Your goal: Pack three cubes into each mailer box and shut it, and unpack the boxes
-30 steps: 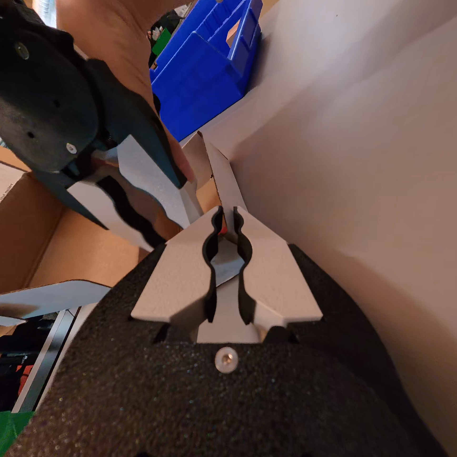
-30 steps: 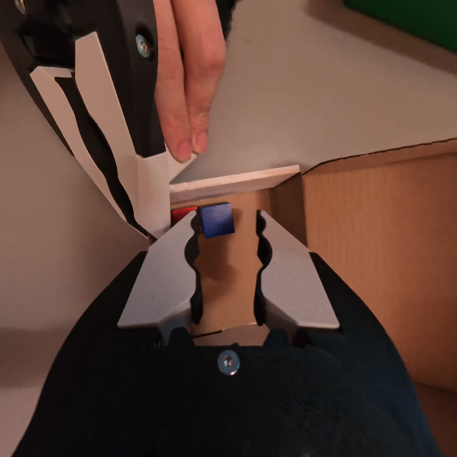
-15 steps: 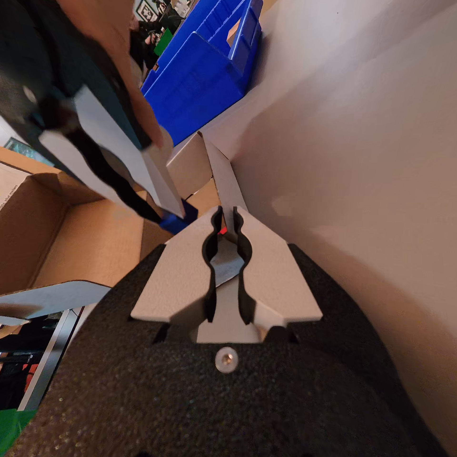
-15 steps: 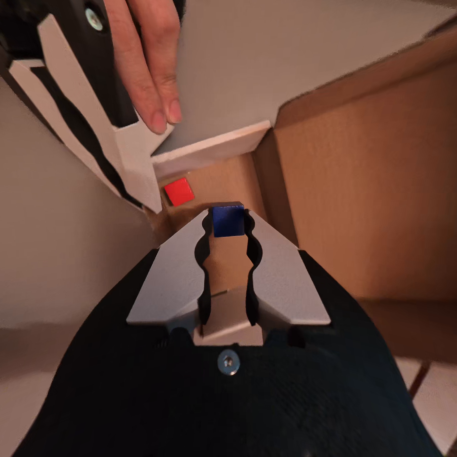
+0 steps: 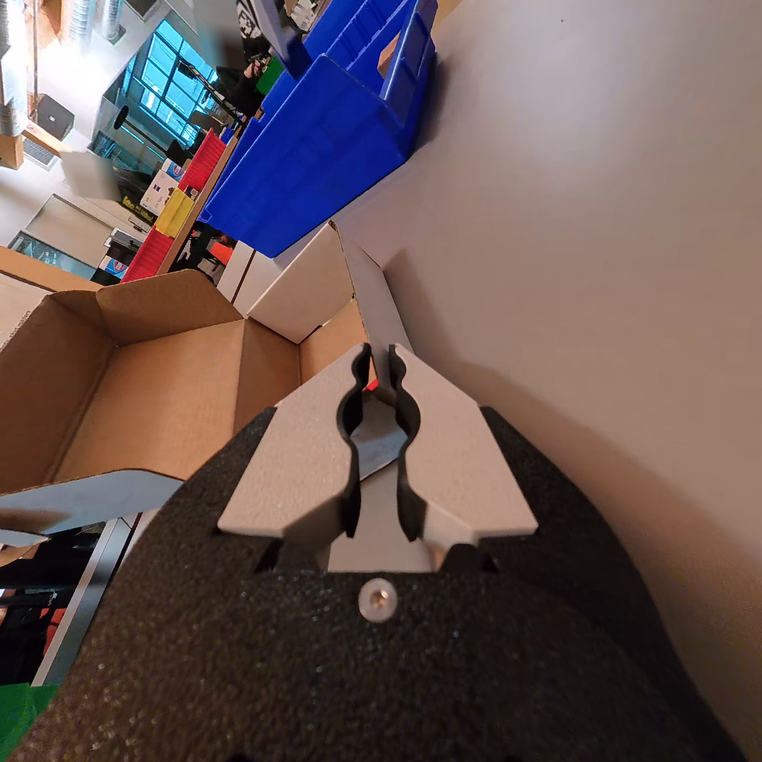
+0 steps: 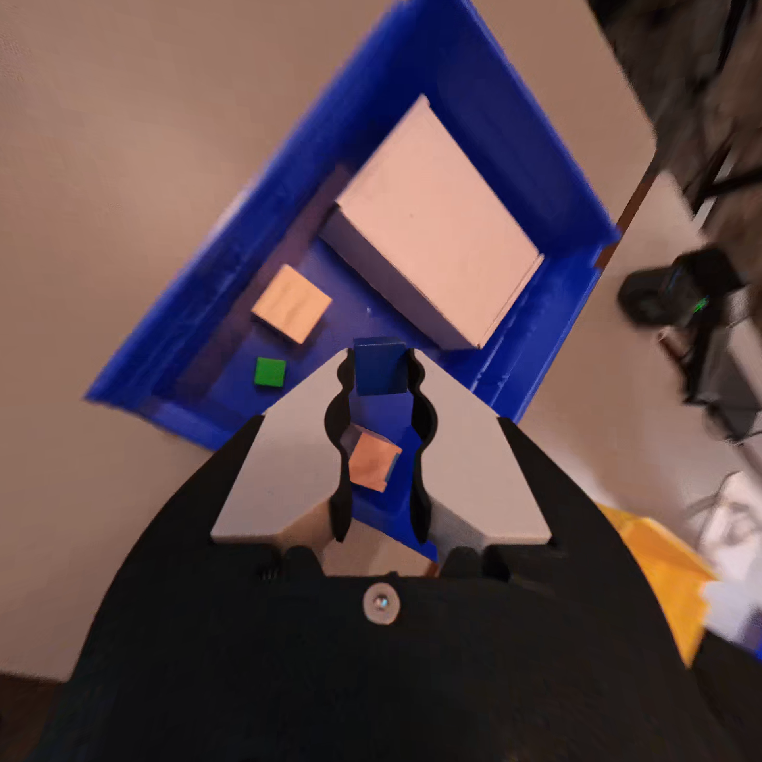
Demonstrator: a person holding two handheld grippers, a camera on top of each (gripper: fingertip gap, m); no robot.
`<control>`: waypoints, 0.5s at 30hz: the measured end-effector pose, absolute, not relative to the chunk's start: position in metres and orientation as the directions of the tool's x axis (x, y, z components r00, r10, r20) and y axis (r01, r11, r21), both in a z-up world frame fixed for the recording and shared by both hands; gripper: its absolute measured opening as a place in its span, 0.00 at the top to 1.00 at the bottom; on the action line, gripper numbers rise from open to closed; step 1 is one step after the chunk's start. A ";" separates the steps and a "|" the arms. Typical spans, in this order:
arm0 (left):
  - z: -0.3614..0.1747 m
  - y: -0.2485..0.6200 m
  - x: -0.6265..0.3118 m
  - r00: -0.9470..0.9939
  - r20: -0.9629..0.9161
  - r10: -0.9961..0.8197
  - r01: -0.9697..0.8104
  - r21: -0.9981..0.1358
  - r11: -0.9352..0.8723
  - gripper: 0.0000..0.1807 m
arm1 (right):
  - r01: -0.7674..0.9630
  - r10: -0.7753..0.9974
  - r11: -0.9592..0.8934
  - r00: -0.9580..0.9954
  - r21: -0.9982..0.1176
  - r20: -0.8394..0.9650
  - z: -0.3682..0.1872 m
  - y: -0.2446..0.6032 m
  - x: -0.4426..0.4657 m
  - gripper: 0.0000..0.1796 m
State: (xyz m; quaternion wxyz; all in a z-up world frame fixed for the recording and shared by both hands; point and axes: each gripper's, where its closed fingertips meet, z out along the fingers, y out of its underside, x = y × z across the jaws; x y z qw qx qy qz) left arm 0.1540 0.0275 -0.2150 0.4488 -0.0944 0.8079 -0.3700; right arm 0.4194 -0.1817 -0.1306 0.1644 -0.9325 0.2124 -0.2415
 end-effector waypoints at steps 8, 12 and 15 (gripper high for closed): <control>-0.215 0.028 0.154 -0.570 -0.665 -0.482 0.185 -0.676 0.714 0.96 | -0.398 -0.495 -0.855 0.819 -0.333 0.292 -0.210 -0.191 0.431 0.77; -0.215 0.029 0.154 -0.563 -0.678 -0.473 0.199 -0.667 0.718 0.96 | -0.353 -0.502 -0.854 0.751 -0.381 0.428 -0.151 -0.185 0.416 0.65; -0.215 0.029 0.154 -0.554 -0.692 -0.462 0.219 -0.657 0.722 0.96 | -0.129 -0.359 -0.875 0.819 -0.466 0.448 -0.108 -0.124 0.354 0.65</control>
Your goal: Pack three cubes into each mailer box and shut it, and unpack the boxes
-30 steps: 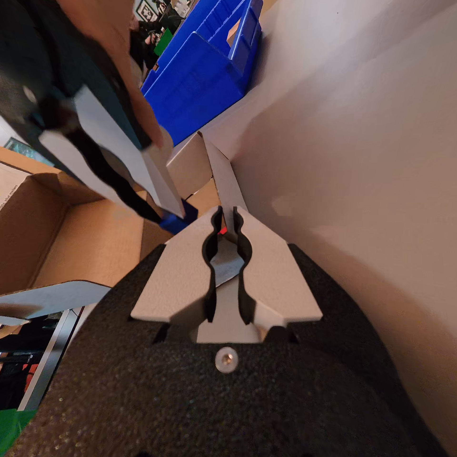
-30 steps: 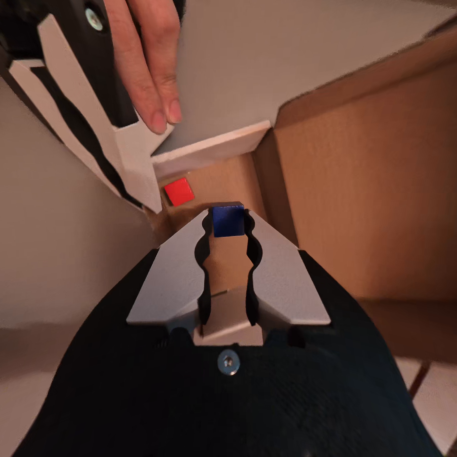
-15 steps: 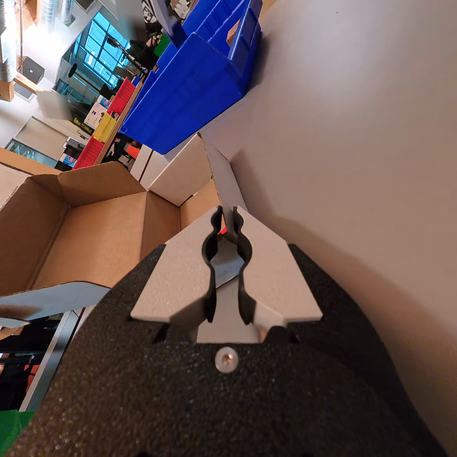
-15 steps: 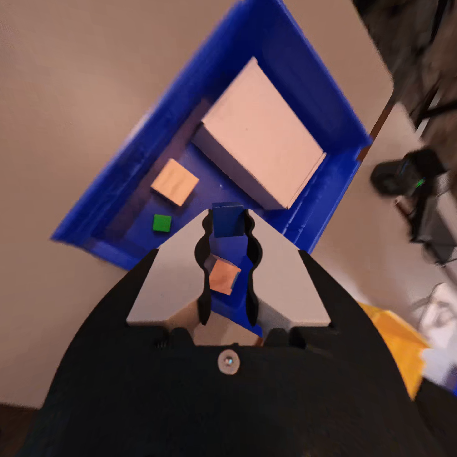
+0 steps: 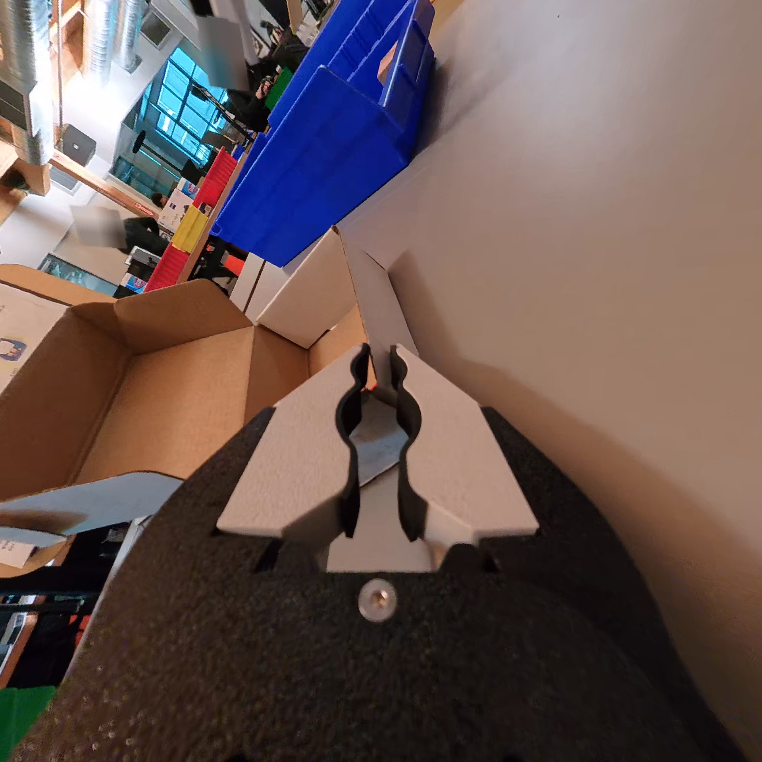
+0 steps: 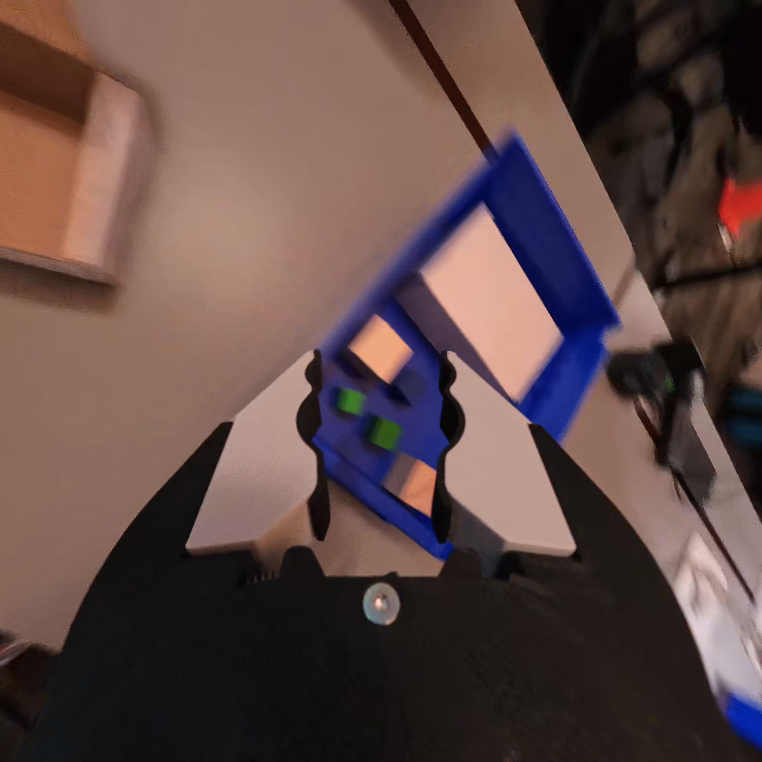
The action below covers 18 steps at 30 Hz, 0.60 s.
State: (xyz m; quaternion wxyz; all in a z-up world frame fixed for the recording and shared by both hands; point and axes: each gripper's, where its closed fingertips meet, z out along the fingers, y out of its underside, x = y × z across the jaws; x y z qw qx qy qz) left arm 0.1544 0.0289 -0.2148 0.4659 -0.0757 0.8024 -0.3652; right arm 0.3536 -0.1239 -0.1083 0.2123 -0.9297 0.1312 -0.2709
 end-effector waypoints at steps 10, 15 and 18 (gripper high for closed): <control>-0.188 0.064 0.145 -0.644 -0.553 -0.529 0.189 -0.785 0.591 0.86 | 0.216 0.153 -0.867 0.973 -0.449 0.173 -0.189 0.052 0.204 0.73; -0.198 0.061 0.126 -0.770 -0.441 -0.461 0.188 -0.848 0.496 0.93 | 0.604 0.566 -0.738 0.797 -0.302 0.211 -0.216 0.071 0.189 0.81; -0.200 0.063 0.126 -0.783 -0.428 -0.451 0.179 -0.849 0.497 0.93 | 0.658 0.639 -0.659 0.745 -0.364 0.191 -0.216 0.090 0.174 0.75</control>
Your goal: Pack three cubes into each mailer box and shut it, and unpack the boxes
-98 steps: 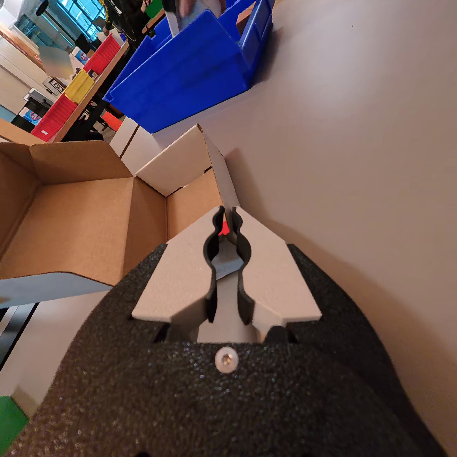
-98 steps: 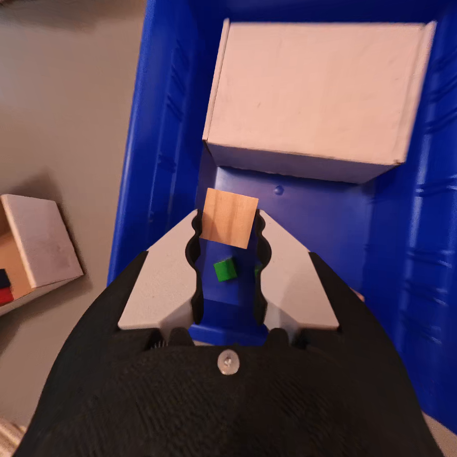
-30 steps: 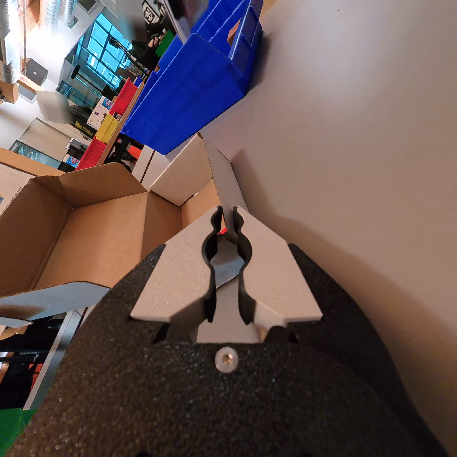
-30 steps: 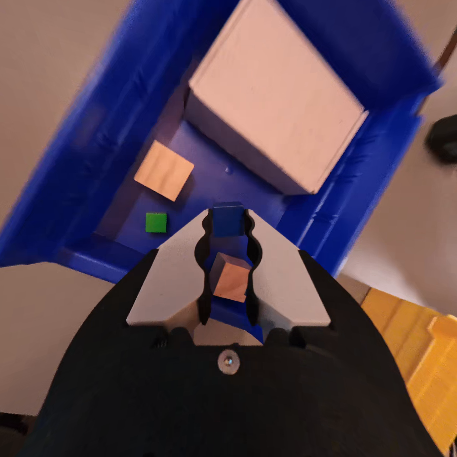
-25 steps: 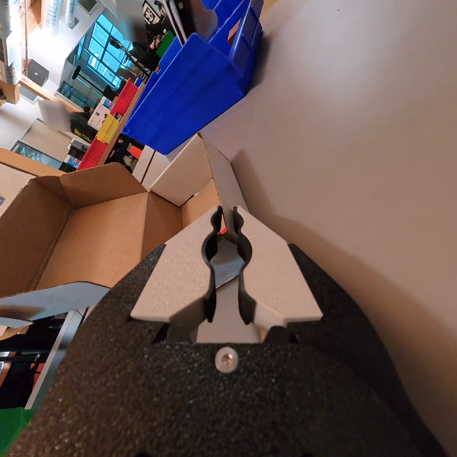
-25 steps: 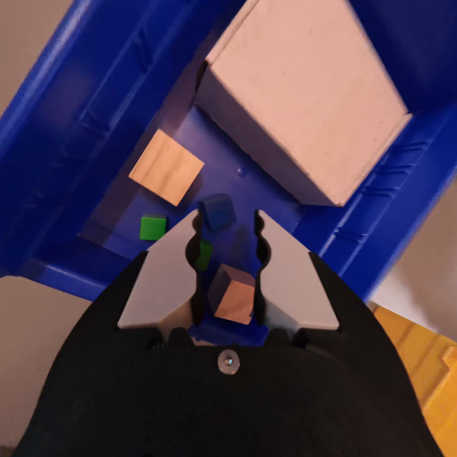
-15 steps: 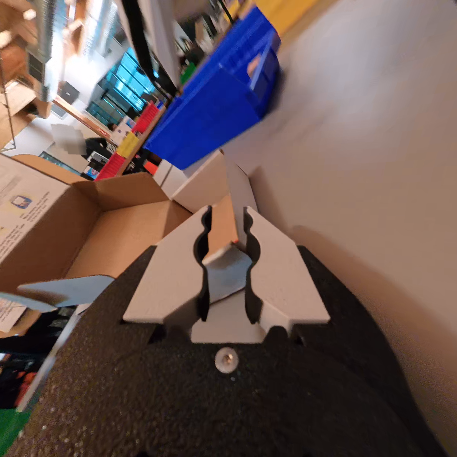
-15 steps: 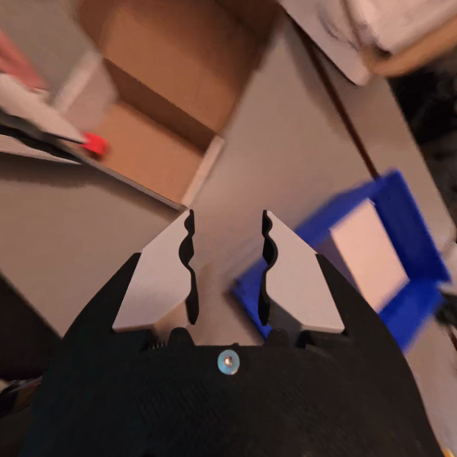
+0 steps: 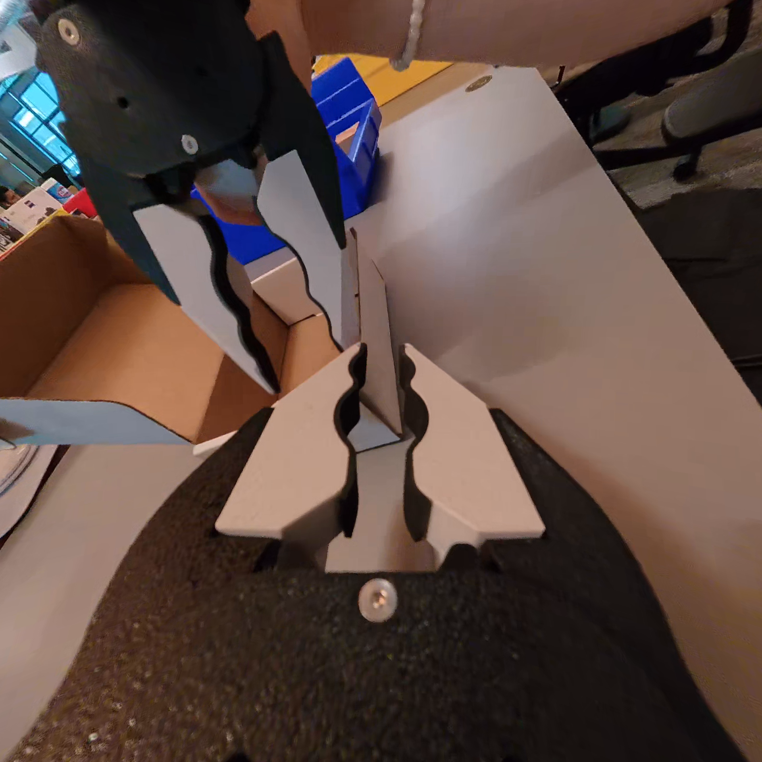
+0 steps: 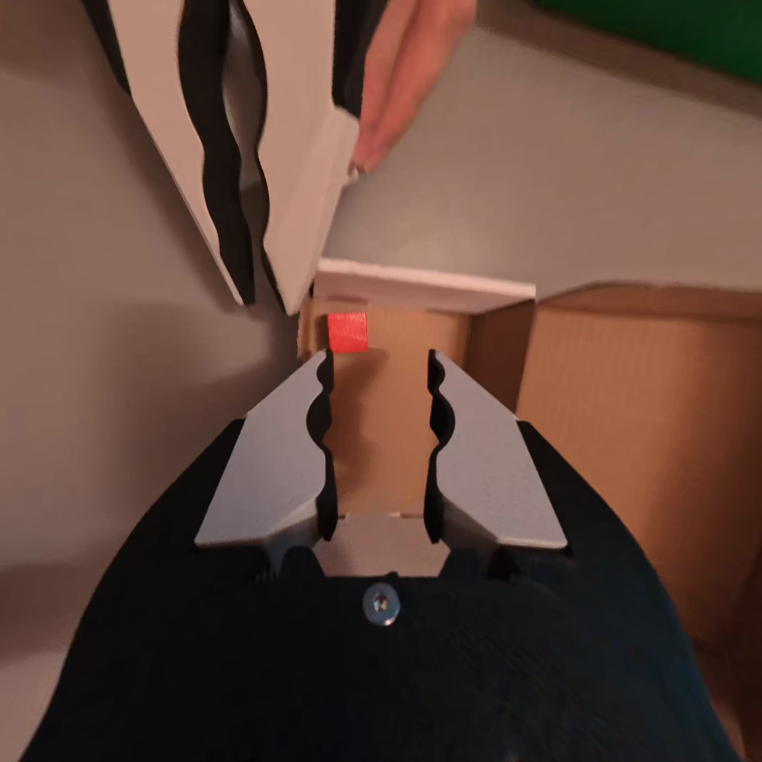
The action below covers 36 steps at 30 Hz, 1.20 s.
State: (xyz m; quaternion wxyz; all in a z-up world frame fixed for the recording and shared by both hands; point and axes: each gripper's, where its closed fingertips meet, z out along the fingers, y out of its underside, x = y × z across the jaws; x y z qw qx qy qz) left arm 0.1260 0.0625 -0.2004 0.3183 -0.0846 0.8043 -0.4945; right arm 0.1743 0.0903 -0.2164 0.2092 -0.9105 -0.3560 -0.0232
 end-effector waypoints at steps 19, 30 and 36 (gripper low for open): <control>-0.199 0.066 0.128 -0.780 -0.428 -0.456 0.190 -0.857 0.480 1.00 | 0.619 0.683 -0.675 0.730 -0.402 -0.023 -0.229 0.093 0.153 0.74; -0.197 0.069 0.130 -0.762 -0.443 -0.472 0.200 -0.855 0.479 1.00 | 0.600 0.640 -0.723 0.768 -0.342 -0.008 -0.232 0.086 0.164 0.95; -0.198 0.069 0.131 -0.758 -0.448 -0.473 0.200 -0.851 0.486 1.00 | 0.568 0.598 -0.728 0.800 -0.384 0.050 -0.212 0.081 0.172 0.85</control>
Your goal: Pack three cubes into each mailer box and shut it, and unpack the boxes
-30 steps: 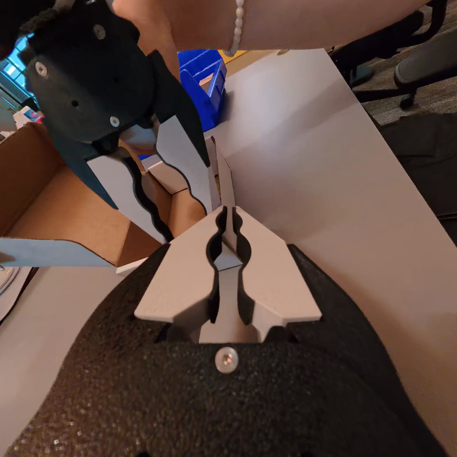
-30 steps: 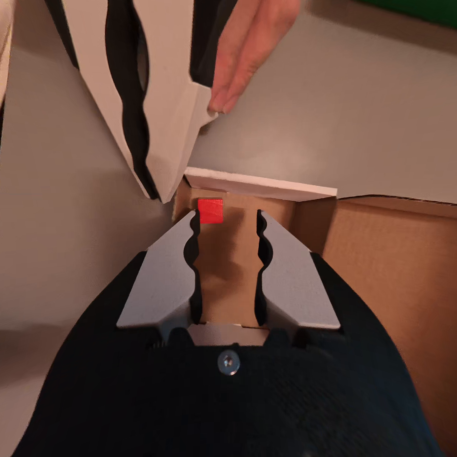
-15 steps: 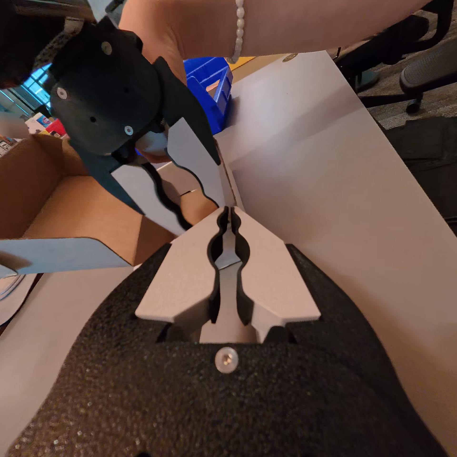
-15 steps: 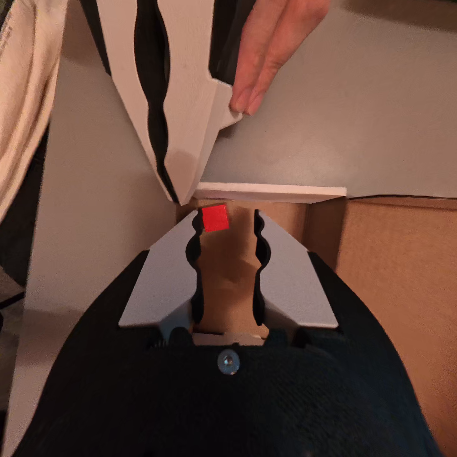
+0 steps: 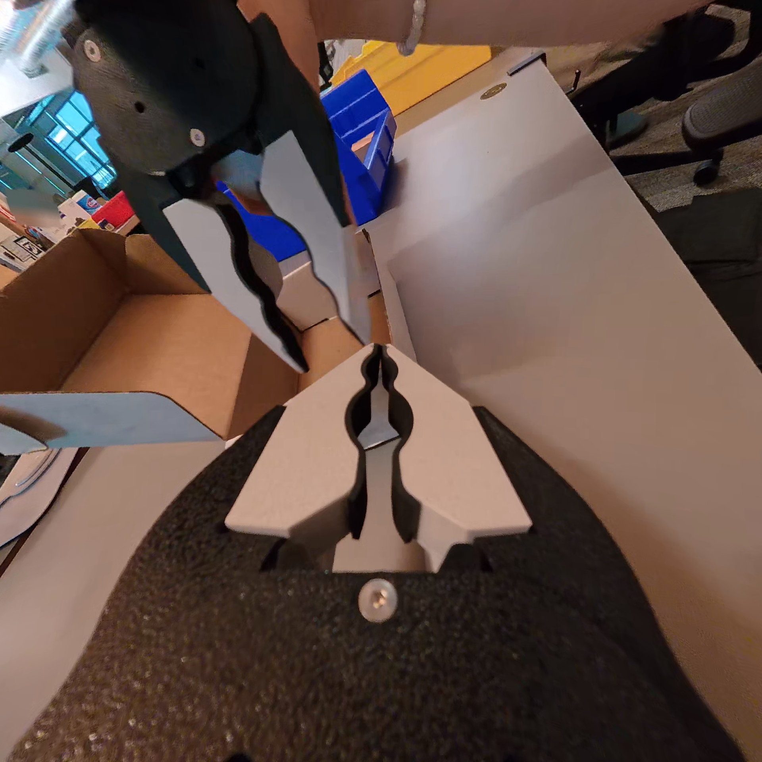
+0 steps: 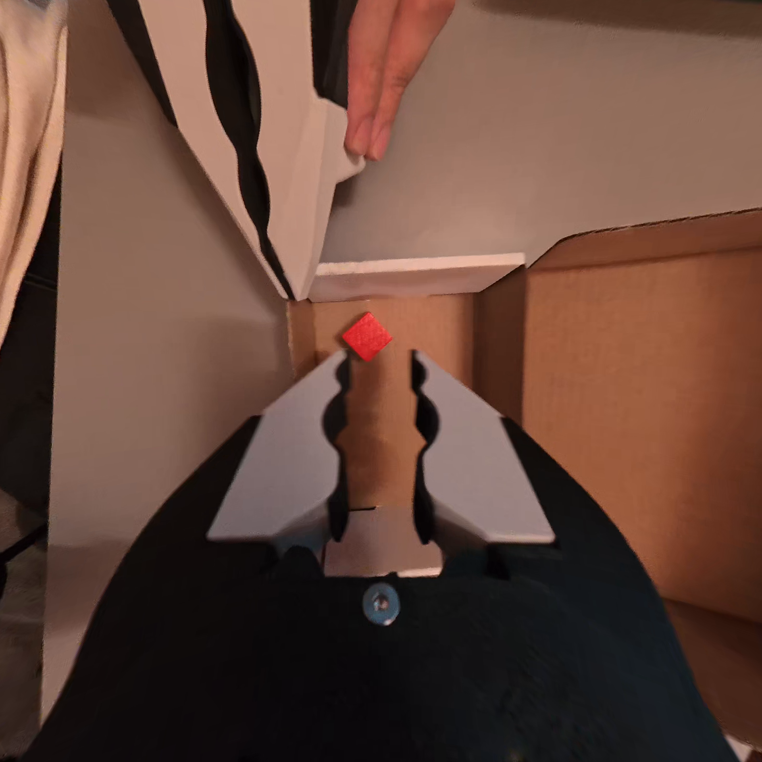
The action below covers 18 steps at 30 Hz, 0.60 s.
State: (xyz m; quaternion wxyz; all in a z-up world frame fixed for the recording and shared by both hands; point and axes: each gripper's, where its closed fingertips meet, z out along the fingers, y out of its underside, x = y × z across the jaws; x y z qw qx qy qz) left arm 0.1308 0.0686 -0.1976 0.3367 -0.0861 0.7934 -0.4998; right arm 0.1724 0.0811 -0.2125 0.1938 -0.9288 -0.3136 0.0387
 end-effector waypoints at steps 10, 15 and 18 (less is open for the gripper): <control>-0.197 0.069 0.131 -0.756 -0.451 -0.474 0.204 -0.850 0.485 1.00 | 0.629 0.638 -0.729 0.767 -0.271 0.066 -0.247 0.081 0.174 0.70; -0.197 0.069 0.131 -0.756 -0.449 -0.476 0.202 -0.852 0.482 1.00 | 0.424 0.470 -0.851 0.878 -0.310 -0.089 -0.235 0.073 0.170 0.69; -0.197 0.069 0.132 -0.754 -0.454 -0.475 0.204 -0.849 0.488 1.00 | 0.217 0.286 -0.928 0.936 -0.303 -0.206 -0.231 0.071 0.169 0.71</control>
